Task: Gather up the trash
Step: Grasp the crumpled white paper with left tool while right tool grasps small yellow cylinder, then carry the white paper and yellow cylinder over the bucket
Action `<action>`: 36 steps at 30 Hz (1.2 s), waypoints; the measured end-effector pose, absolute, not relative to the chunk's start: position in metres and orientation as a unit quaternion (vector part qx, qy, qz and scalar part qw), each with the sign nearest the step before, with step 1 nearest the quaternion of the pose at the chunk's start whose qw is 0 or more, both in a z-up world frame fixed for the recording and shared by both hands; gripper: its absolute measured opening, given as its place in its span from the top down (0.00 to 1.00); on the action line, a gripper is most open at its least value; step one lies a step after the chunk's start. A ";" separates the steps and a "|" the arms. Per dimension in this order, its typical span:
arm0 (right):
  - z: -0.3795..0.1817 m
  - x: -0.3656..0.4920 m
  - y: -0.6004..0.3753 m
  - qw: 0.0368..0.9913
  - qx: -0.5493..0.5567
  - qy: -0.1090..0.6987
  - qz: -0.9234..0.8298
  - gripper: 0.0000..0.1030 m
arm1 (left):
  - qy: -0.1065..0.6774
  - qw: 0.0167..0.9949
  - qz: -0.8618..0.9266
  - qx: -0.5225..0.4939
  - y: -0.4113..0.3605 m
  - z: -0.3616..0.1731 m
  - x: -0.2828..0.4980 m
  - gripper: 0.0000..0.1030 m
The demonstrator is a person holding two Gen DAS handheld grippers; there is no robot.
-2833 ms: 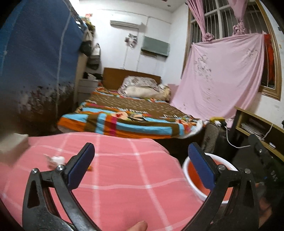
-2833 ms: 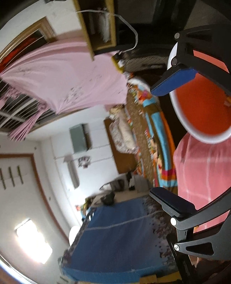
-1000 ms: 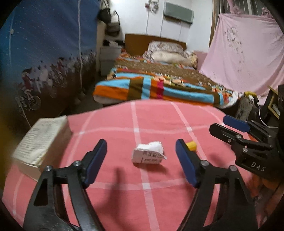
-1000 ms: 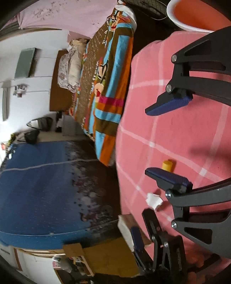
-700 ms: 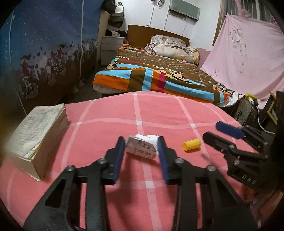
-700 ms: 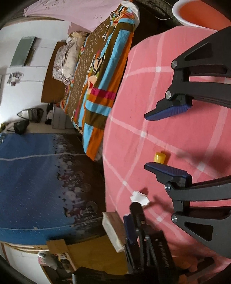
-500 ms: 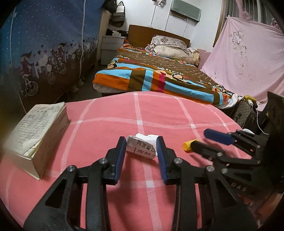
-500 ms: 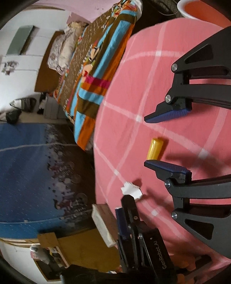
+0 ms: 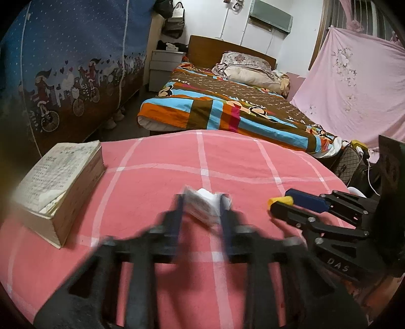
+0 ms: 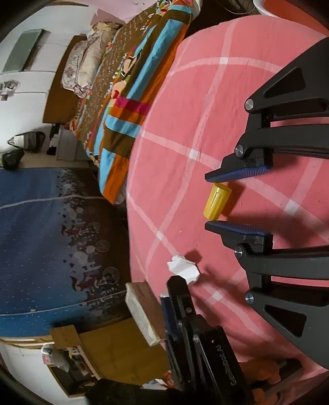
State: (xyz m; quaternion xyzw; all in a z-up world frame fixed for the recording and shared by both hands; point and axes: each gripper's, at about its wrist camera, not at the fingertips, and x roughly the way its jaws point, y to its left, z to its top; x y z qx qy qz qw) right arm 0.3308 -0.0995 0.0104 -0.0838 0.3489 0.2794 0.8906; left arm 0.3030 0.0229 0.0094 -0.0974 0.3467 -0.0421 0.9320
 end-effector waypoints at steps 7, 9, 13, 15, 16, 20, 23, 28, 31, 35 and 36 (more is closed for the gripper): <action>0.024 0.308 -0.117 0.915 -0.053 0.297 0.268 0.72 | 0.350 0.931 -0.047 -0.096 0.021 0.008 0.295 1.00; 0.028 0.304 -0.121 0.920 -0.045 0.287 0.264 0.72 | 0.346 0.933 -0.048 -0.090 0.018 0.010 0.292 1.00; 0.032 0.291 -0.130 0.929 -0.029 0.266 0.257 0.72 | 0.330 0.939 -0.049 -0.080 0.015 0.015 0.282 1.00; 0.034 0.284 -0.134 0.934 -0.024 0.255 0.250 0.72 | 0.322 0.942 -0.053 -0.076 0.012 0.018 0.275 1.00; 0.035 0.280 -0.135 0.936 -0.022 0.250 0.248 0.72 | 0.318 0.943 -0.053 -0.075 0.011 0.019 0.273 1.00; 0.038 0.264 -0.145 0.944 -0.012 0.229 0.236 0.72 | 0.303 0.948 -0.053 -0.085 0.010 0.024 0.259 1.00; 0.043 0.250 -0.158 0.952 0.003 0.206 0.227 0.72 | 0.287 0.951 -0.055 -0.098 0.010 0.026 0.246 1.00; 0.050 0.237 -0.172 0.964 0.021 0.166 0.207 0.72 | 0.254 0.960 -0.065 -0.095 -0.003 0.035 0.229 1.00; 0.054 0.229 -0.179 0.970 0.035 0.139 0.197 0.72 | 0.237 0.964 -0.074 -0.090 -0.013 0.039 0.223 1.00; 0.058 0.219 -0.191 0.974 0.055 0.110 0.192 0.72 | 0.222 0.968 -0.081 -0.086 -0.025 0.043 0.218 1.00; 0.060 0.217 -0.194 0.974 0.060 0.103 0.191 0.72 | 0.220 0.968 -0.084 -0.086 -0.027 0.044 0.217 1.00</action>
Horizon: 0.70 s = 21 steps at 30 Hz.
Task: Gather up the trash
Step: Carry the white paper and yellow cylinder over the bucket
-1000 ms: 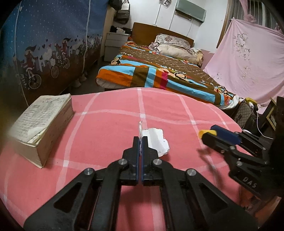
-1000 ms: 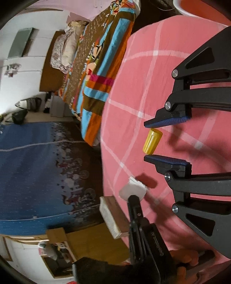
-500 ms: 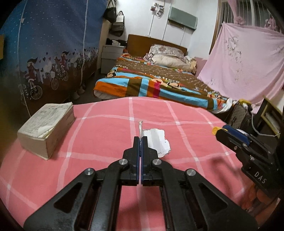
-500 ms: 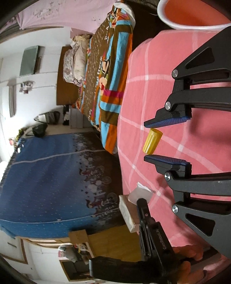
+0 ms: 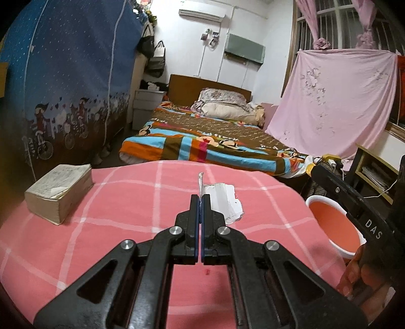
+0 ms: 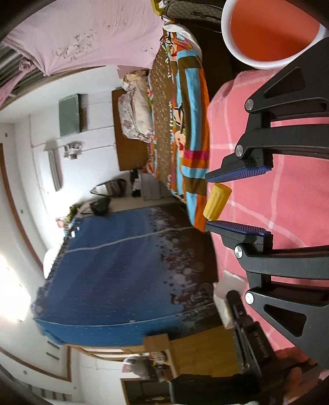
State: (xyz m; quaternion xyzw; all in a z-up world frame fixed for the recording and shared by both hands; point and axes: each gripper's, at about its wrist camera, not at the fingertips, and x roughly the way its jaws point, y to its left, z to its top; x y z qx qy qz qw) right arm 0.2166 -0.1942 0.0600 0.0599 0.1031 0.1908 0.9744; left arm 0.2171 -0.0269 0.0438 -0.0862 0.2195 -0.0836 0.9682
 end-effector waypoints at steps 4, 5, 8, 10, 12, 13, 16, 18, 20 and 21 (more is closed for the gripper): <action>0.064 0.208 -0.202 0.975 0.068 0.090 0.191 0.72 | 0.208 0.970 -0.094 -0.079 -0.039 0.050 0.214 1.00; 0.065 0.207 -0.204 0.975 0.068 0.089 0.190 0.72 | 0.203 0.971 -0.098 -0.074 -0.043 0.053 0.213 1.00; 0.066 0.201 -0.211 0.976 0.076 0.084 0.187 0.72 | 0.191 0.974 -0.106 -0.065 -0.054 0.059 0.206 1.00; 0.066 0.198 -0.213 0.977 0.078 0.083 0.182 0.72 | 0.185 0.975 -0.109 -0.060 -0.059 0.062 0.204 1.00; 0.066 0.196 -0.217 0.978 0.078 0.081 0.177 0.72 | 0.179 0.976 -0.115 -0.053 -0.066 0.066 0.203 1.00; 0.066 0.194 -0.219 0.978 0.078 0.081 0.176 0.72 | 0.176 0.976 -0.117 -0.049 -0.070 0.068 0.202 1.00; 0.066 0.189 -0.225 0.980 0.076 0.076 0.167 0.72 | 0.173 0.976 -0.125 -0.048 -0.079 0.070 0.201 1.00; 0.067 0.186 -0.228 0.982 0.073 0.072 0.160 0.72 | 0.170 0.976 -0.132 -0.045 -0.086 0.071 0.200 1.00; 0.068 0.184 -0.233 0.985 0.066 0.067 0.148 0.72 | 0.168 0.975 -0.138 -0.041 -0.093 0.072 0.199 1.00; 0.068 0.183 -0.235 0.986 0.062 0.065 0.141 0.72 | 0.166 0.975 -0.142 -0.038 -0.097 0.073 0.199 1.00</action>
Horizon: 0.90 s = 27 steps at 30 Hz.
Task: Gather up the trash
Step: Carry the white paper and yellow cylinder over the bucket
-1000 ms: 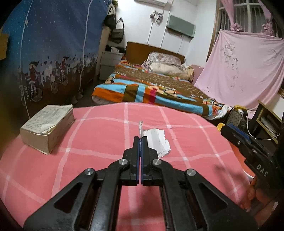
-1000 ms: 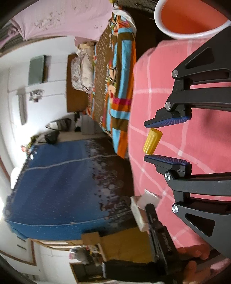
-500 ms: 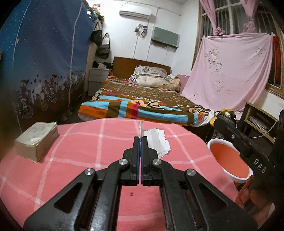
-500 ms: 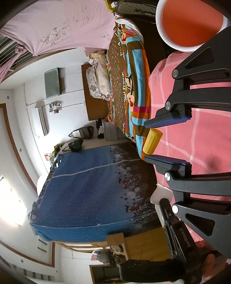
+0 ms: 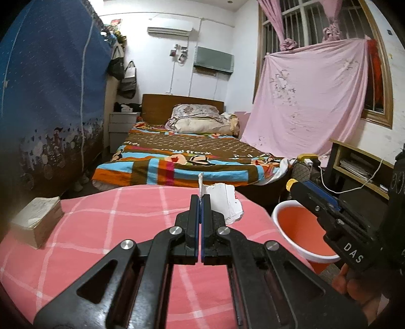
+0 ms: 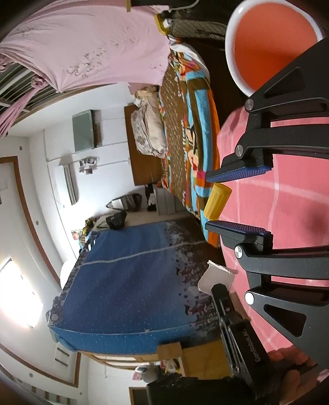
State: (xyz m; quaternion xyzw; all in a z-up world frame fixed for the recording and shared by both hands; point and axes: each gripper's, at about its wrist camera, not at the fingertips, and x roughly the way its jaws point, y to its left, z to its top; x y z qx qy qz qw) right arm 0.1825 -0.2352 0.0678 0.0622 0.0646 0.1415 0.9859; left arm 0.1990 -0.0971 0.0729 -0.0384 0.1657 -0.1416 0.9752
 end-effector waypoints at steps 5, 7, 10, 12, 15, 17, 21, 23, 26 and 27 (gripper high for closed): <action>0.067 0.179 -0.252 0.990 0.057 0.055 0.115 0.72 | 0.154 0.975 -0.154 -0.033 -0.114 0.077 0.200 1.00; 0.067 0.178 -0.261 0.993 0.053 0.051 0.097 0.72 | 0.149 0.974 -0.164 -0.033 -0.123 0.078 0.202 1.00; 0.065 0.178 -0.274 0.996 0.041 0.046 0.064 0.72 | 0.145 0.972 -0.180 -0.032 -0.139 0.078 0.204 1.00; 0.063 0.177 -0.283 0.997 0.039 0.045 0.046 0.72 | 0.142 0.971 -0.190 -0.030 -0.150 0.078 0.205 1.00; 0.061 0.177 -0.300 0.998 0.043 0.045 0.020 0.72 | 0.146 0.966 -0.210 -0.029 -0.166 0.078 0.210 1.00; 0.058 0.177 -0.311 0.998 0.048 0.048 0.006 0.72 | 0.150 0.963 -0.223 -0.029 -0.175 0.077 0.212 1.00; 0.055 0.176 -0.332 0.996 0.063 0.056 -0.018 0.72 | 0.163 0.954 -0.250 -0.025 -0.199 0.074 0.218 1.00; 0.054 0.176 -0.337 0.996 0.067 0.059 -0.026 0.72 | 0.169 0.951 -0.259 -0.023 -0.207 0.072 0.221 1.00; 0.053 0.176 -0.343 0.994 0.071 0.066 -0.041 0.72 | 0.182 0.945 -0.273 -0.022 -0.221 0.068 0.226 1.00; 0.053 0.176 -0.345 0.994 0.072 0.068 -0.045 0.72 | 0.187 0.942 -0.278 -0.021 -0.226 0.066 0.229 1.00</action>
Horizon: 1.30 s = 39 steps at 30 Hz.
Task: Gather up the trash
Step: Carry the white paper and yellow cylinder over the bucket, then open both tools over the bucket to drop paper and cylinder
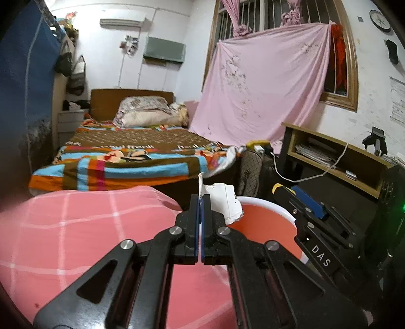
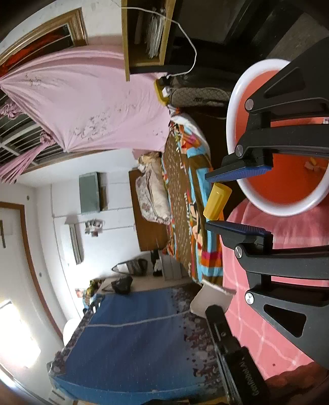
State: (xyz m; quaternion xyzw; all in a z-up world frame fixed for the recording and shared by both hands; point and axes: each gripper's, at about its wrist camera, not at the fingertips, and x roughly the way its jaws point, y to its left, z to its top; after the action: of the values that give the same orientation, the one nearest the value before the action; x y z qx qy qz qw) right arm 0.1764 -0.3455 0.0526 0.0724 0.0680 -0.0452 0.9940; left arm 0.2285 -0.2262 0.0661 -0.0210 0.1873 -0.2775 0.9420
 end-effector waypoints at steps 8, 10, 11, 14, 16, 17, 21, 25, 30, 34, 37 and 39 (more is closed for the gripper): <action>0.044 0.180 -0.366 0.988 0.096 0.095 -0.074 0.72 | 0.228 0.926 -0.300 -0.010 -0.256 0.053 0.244 1.00; 0.042 0.181 -0.371 0.986 0.104 0.101 -0.078 0.72 | 0.242 0.921 -0.305 -0.012 -0.261 0.050 0.249 1.00; 0.042 0.181 -0.373 0.986 0.106 0.103 -0.080 0.71 | 0.246 0.919 -0.306 -0.013 -0.264 0.049 0.251 1.00; 0.040 0.181 -0.377 0.984 0.113 0.109 -0.085 0.71 | 0.258 0.915 -0.309 -0.015 -0.269 0.045 0.254 1.00; 0.039 0.181 -0.380 0.983 0.117 0.112 -0.087 0.71 | 0.265 0.913 -0.311 -0.017 -0.272 0.043 0.255 1.00; 0.038 0.181 -0.381 0.983 0.118 0.113 -0.088 0.71 | 0.267 0.912 -0.311 -0.018 -0.273 0.043 0.255 1.00; 0.037 0.183 -0.384 0.981 0.123 0.120 -0.091 0.71 | 0.282 0.906 -0.314 -0.022 -0.278 0.039 0.257 1.00; 0.034 0.186 -0.387 0.978 0.127 0.133 -0.096 0.71 | 0.296 0.901 -0.317 -0.020 -0.284 0.036 0.261 1.00; 0.030 0.190 -0.392 0.975 0.134 0.146 -0.101 0.71 | 0.305 0.896 -0.323 -0.020 -0.289 0.035 0.263 1.00; 0.027 0.192 -0.394 0.973 0.139 0.156 -0.102 0.71 | 0.314 0.892 -0.324 -0.022 -0.291 0.033 0.266 1.00; 0.026 0.192 -0.394 0.972 0.140 0.160 -0.104 0.71 | 0.321 0.889 -0.325 -0.021 -0.293 0.032 0.267 1.00; 0.025 0.192 -0.396 0.971 0.142 0.162 -0.105 0.71 | 0.323 0.889 -0.325 -0.020 -0.295 0.030 0.268 1.00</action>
State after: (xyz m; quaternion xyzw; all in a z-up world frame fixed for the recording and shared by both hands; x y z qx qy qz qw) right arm 0.1925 -0.3955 0.0249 0.1419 0.1624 -0.1054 0.9708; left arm 0.2679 -0.2946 0.0303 -0.0195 0.3232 -0.3246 0.8887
